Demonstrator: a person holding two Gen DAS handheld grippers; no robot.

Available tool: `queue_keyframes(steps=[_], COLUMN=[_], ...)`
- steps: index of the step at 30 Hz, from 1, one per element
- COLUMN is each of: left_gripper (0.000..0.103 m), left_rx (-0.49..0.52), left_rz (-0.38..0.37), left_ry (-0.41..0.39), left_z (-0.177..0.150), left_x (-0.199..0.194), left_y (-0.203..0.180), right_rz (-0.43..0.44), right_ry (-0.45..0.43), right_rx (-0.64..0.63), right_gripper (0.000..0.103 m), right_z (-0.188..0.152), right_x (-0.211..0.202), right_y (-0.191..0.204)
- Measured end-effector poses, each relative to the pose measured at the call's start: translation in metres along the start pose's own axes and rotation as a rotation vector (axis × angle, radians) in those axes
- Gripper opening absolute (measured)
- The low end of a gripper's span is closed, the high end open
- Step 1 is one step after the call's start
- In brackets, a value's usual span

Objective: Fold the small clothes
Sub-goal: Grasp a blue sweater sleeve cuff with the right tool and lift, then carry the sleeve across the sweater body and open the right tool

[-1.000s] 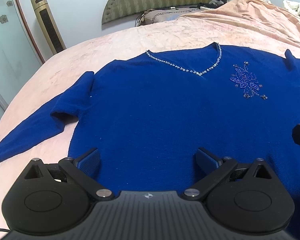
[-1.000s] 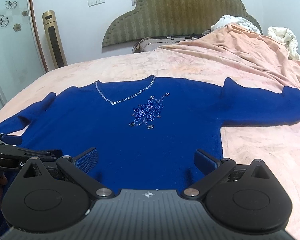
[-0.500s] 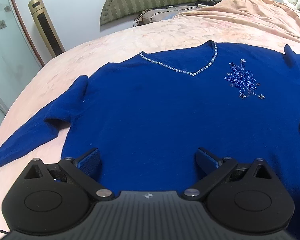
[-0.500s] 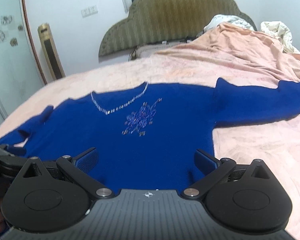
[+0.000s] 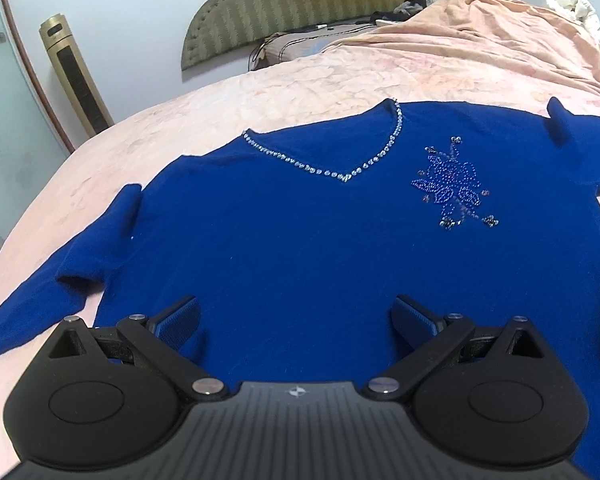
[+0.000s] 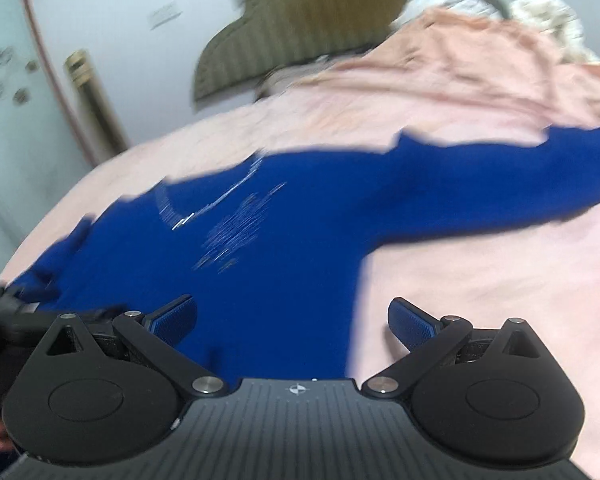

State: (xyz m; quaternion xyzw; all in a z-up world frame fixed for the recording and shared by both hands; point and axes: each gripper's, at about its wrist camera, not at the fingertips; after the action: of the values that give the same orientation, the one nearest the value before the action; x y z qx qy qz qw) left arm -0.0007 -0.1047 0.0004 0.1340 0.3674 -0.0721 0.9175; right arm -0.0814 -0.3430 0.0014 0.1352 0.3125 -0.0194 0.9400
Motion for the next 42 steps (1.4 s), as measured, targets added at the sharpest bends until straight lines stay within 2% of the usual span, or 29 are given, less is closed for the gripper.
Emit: queue_keyframes(steps=[4,8,14,18,21,23,25,26,27,28,31,36,39,42], left_gripper=[0.103,0.103,0.103,0.103,0.103,0.103,0.103,0.103,0.103,0.103,0.103,0.103,0.103,0.103], left_rx=[0.007,0.012,0.039,0.038,0.046,0.052,0.054,0.053,0.051,0.047,0.023,-0.015,-0.020,-0.037], left_rz=[-0.004,-0.002,0.009,0.011,0.016,0.018,0.020,0.021,0.024,0.027,0.031,0.033,0.040,0.032], left_ry=[-0.016,-0.009,0.005,0.014,0.015,0.015,0.014,0.012,0.010,0.007,0.003,-0.005,0.015,0.024], left_z=[0.005,0.008,0.011,0.013,0.013,0.012,0.012,0.012,0.012,0.013,0.014,0.012,0.009,0.004], left_x=[0.001,0.006,0.013,0.017,0.017,0.017,0.015,0.015,0.014,0.013,0.010,0.003,0.005,0.004], left_y=[-0.001,-0.002,-0.009,-0.011,-0.013,-0.013,-0.012,-0.010,-0.008,-0.006,0.005,0.026,0.035,0.047], right_rz=[-0.167,-0.257,-0.266,-0.303,-0.258,-0.236,-0.243,-0.261,-0.282,-0.305,-0.332,-0.502,-0.590,-0.612], right_ry=[-0.124,-0.223,-0.383,-0.431,-0.447,-0.465,-0.470,-0.464,-0.459,-0.454,-0.475,-0.523,-0.555,-0.549], right_rx=[0.156,0.315,0.552,0.694,0.782,0.805,0.804,0.809,0.818,0.830,0.822,0.659,0.526,0.311], right_gripper=[0.103,0.099,0.089,0.080,0.074,0.068,0.056,0.040,0.020,0.011,0.010,0.010,0.010,0.010], right_z=[0.033,0.056,0.065,0.063,0.059,0.058,0.062,0.064,0.066,0.067,0.067,0.078,0.088,0.106], right_x=[-0.021,-0.034,-0.040,-0.036,-0.022,-0.017,-0.011,-0.010,-0.009,-0.008,-0.016,-0.056,-0.081,-0.084], right_y=[-0.079,-0.169,-0.278,-0.325,-0.349,-0.357,-0.361,-0.362,-0.365,-0.364,-0.357,-0.323,-0.288,-0.230])
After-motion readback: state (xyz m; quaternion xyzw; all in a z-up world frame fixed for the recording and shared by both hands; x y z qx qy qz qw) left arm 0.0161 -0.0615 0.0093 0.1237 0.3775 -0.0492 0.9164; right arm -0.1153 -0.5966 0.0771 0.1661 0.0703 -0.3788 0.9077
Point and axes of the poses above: each gripper's, at about its wrist camera, not at the fingertips, and x roughly the way its jaws point, y to its left, z to its top, and after that the axes turned 4 degrees about -x, right-handed
